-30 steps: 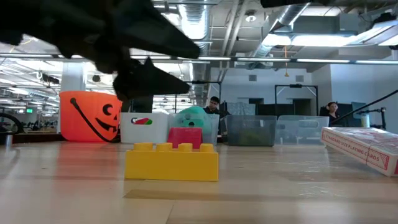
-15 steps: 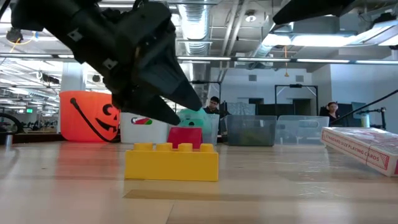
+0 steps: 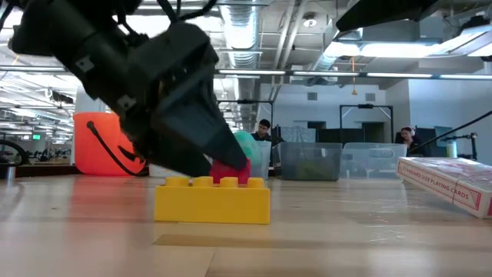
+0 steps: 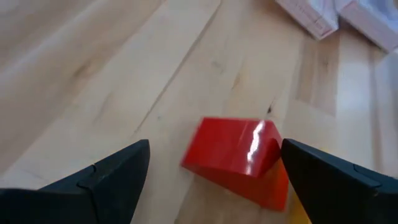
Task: Pick & Place Toys
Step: Put the triangle red game piece into the black bin
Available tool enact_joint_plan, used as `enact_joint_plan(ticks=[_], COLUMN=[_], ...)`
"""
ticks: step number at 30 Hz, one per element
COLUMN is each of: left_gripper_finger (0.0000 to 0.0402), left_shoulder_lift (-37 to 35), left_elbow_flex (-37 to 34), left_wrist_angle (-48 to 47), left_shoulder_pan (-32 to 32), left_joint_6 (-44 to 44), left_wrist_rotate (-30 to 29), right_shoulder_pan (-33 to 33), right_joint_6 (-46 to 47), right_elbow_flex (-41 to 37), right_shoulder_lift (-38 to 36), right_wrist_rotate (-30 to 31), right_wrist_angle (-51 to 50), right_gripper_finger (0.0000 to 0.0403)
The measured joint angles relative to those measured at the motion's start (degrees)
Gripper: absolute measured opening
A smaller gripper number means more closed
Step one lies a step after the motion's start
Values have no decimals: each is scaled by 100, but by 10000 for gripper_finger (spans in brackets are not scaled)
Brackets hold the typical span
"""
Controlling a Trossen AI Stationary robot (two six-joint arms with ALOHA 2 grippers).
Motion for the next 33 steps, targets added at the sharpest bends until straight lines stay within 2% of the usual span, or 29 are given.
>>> enact_joint_plan(ticks=[4,9,17,22,27,33], left_gripper_finger=[357,356,352,347,346,346], left_shoulder_lift=[245,200,-341,-738,-1076,-1055], left_elbow_flex=[160,231,208,125,-58,-341], left_wrist_angle=[-52,-513,-2346,-3566,-3169,-1329], left_shoulder_pan=[0,2,22,22,14,4], left_joint_6=[24,48,12,-775,-1574,-1241], left_wrist_rotate=[48,152,173,174,337,601], right_shoulder_pan=[-2,-2,11,11,10,11], right_joint_6=[0,-2,116,131,133,134], right_elbow_flex=[0,0,0,0,0,0], right_shoulder_lift=[0,0,0,0,0,0], right_wrist_rotate=[0,0,-2,-4,-4,-4], right_wrist_angle=[-1,-3,-59,-60,-62,-64], right_gripper_finger=[294,294,294,294,294,294])
